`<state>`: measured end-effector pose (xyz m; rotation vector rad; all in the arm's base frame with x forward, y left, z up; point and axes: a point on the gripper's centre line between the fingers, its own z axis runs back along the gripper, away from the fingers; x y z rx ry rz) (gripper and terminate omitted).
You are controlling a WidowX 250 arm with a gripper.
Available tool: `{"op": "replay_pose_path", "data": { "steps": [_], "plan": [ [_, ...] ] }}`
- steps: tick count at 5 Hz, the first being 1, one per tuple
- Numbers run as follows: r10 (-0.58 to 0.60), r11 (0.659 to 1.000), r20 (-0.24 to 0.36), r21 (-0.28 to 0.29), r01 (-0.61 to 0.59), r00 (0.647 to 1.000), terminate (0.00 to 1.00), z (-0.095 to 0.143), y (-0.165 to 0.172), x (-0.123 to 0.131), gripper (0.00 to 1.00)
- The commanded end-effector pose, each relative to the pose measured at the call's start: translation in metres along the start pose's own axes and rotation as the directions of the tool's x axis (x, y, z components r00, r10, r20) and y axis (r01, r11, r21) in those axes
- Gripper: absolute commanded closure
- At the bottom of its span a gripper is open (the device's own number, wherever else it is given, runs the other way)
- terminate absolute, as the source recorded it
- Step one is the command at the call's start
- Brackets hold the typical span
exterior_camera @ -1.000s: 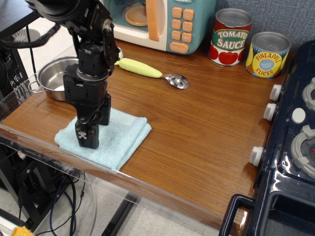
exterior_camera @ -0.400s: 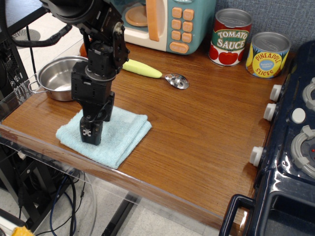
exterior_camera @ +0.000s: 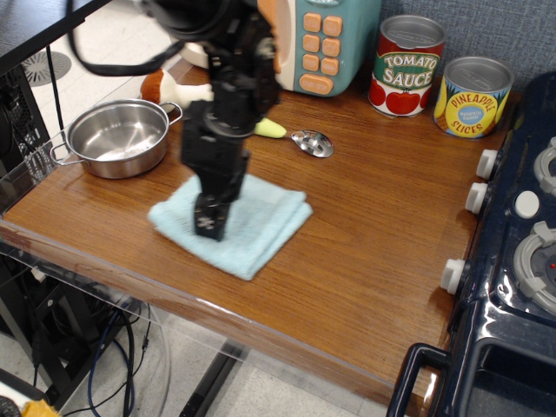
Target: Move the cloth near the cans
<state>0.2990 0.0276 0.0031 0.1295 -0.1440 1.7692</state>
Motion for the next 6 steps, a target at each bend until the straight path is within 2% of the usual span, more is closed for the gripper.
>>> {"op": "replay_pose_path", "data": {
  "steps": [1,3,4,6],
  "plan": [
    [-0.113,0.992,-0.004,0.053,0.113,0.994,0.00,-0.017,-0.021,-0.068,0.00],
    [-0.157,0.986,-0.040,0.041,0.159,0.987,0.00,-0.010,-0.068,-0.117,0.00],
    [-0.180,0.983,-0.053,0.037,0.182,0.982,0.00,-0.006,-0.075,-0.132,0.00],
    [-0.204,0.978,-0.056,0.022,0.206,0.977,0.00,0.004,-0.070,-0.133,0.00]
  ]
}}
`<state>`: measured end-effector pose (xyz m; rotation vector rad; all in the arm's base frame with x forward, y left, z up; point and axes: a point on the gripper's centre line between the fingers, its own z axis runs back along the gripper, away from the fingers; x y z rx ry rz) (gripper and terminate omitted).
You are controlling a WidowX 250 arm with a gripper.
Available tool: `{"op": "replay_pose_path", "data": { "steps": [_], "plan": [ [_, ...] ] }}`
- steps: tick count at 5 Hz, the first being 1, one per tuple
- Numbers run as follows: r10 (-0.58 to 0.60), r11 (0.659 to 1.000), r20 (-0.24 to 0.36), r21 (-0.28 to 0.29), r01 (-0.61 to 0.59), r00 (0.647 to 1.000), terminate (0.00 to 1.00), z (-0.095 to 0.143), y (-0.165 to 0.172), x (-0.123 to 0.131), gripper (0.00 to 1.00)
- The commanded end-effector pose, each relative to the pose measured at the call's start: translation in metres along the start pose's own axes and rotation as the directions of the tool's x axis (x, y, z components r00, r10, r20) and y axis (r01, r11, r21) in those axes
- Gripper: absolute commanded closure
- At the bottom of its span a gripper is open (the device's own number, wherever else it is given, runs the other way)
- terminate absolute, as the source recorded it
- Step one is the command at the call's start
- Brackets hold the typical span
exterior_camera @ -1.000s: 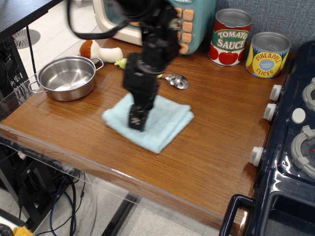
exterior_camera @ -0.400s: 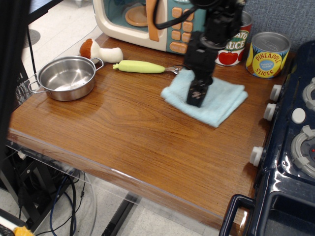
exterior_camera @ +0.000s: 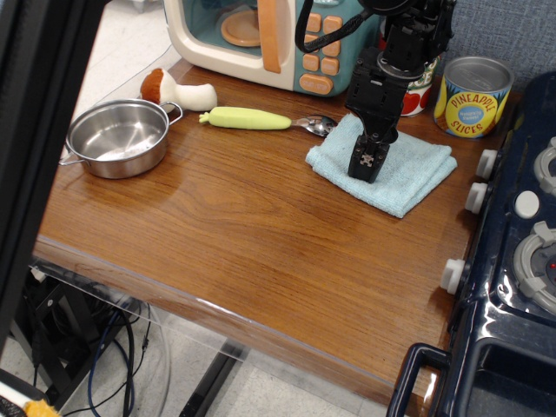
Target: Move the cloth near the cans
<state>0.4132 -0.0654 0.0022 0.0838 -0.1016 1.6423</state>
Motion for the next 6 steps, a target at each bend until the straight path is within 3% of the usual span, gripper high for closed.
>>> {"op": "replay_pose_path", "data": {
  "steps": [1,4,6],
  "plan": [
    [-0.065,0.998,-0.028,0.023,0.065,0.998,0.00,0.000,0.021,-0.018,0.00],
    [-0.047,0.995,-0.115,-0.096,0.035,0.992,0.00,0.069,0.027,-0.002,0.00],
    [-0.051,0.990,-0.121,-0.133,0.035,0.991,0.00,0.089,0.048,0.010,0.00]
  ]
}}
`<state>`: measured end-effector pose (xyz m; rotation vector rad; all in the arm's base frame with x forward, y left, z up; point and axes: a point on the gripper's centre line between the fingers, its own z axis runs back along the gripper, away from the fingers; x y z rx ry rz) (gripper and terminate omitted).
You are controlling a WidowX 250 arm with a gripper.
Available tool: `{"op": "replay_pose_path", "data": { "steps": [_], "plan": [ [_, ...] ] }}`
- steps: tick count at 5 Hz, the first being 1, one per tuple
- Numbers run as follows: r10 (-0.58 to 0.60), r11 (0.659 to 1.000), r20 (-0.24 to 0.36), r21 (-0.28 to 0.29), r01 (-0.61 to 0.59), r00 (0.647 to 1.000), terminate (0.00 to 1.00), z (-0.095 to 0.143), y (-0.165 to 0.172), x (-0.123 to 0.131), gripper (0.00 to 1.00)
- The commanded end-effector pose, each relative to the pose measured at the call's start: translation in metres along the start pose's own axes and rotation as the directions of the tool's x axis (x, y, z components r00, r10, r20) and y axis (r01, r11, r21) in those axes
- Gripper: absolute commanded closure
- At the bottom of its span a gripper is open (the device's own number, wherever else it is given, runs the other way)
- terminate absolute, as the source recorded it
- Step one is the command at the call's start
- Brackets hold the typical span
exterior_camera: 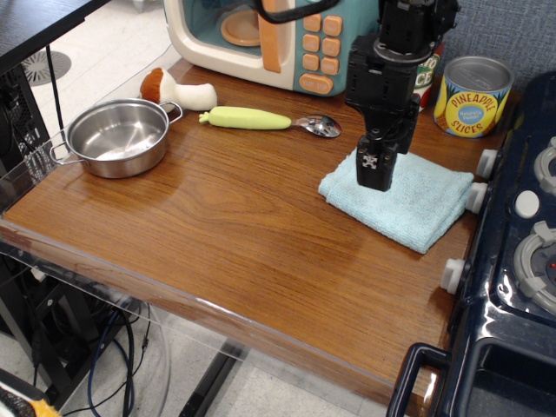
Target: Move the cloth near the cans
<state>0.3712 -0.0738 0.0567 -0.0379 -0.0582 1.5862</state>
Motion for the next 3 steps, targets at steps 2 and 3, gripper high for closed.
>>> {"op": "replay_pose_path", "data": {
  "steps": [2,3],
  "plan": [
    [0.006,0.997,-0.016,-0.083,-0.008,1.000,0.00,0.0342,0.0049,0.0055,0.00],
    [0.006,0.997,-0.016,-0.083,-0.008,1.000,1.00,0.0342,0.0049,0.0055,0.00]
  ]
}}
